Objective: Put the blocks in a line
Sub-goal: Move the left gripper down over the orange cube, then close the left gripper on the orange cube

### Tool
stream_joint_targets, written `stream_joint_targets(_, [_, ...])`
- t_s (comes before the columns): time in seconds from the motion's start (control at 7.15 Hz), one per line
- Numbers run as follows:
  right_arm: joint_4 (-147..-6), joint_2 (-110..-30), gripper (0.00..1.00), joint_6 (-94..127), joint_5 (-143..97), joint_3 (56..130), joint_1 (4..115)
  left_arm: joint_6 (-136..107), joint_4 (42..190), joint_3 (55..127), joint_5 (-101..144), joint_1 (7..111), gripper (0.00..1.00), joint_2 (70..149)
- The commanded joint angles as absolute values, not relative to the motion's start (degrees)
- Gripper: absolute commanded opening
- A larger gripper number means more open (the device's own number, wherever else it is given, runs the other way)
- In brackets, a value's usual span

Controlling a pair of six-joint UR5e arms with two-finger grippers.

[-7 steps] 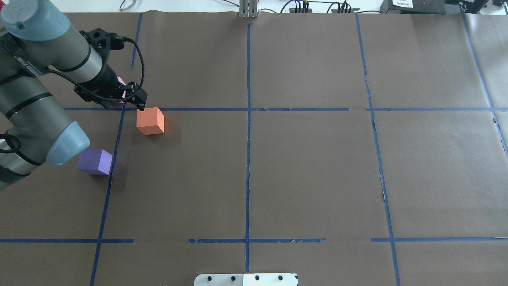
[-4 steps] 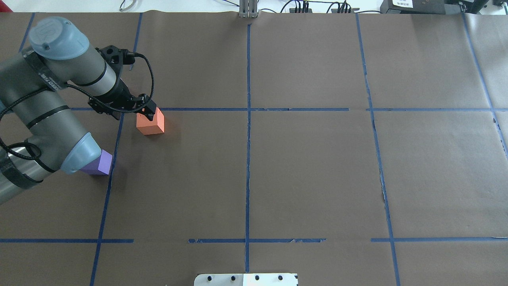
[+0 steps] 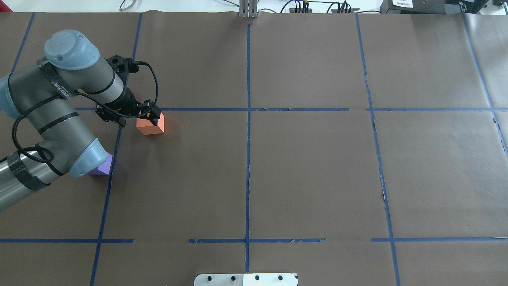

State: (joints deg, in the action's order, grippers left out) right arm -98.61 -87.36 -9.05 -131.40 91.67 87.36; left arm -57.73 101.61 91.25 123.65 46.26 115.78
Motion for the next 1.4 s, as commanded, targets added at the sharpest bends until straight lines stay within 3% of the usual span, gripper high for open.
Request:
stream_joint_targets(0.0, [-98.53,-87.36,1.00,-9.05,-131.40,91.67,87.36,-58.53,102.22,90.09,123.66,46.23,1.00,116.19])
stream_joint_targets(1.26, [-98.61,-87.36,1.00,-9.05,-131.40,91.67,87.36,-60.91,106.52,83.15,123.49,46.14,1.00,119.53])
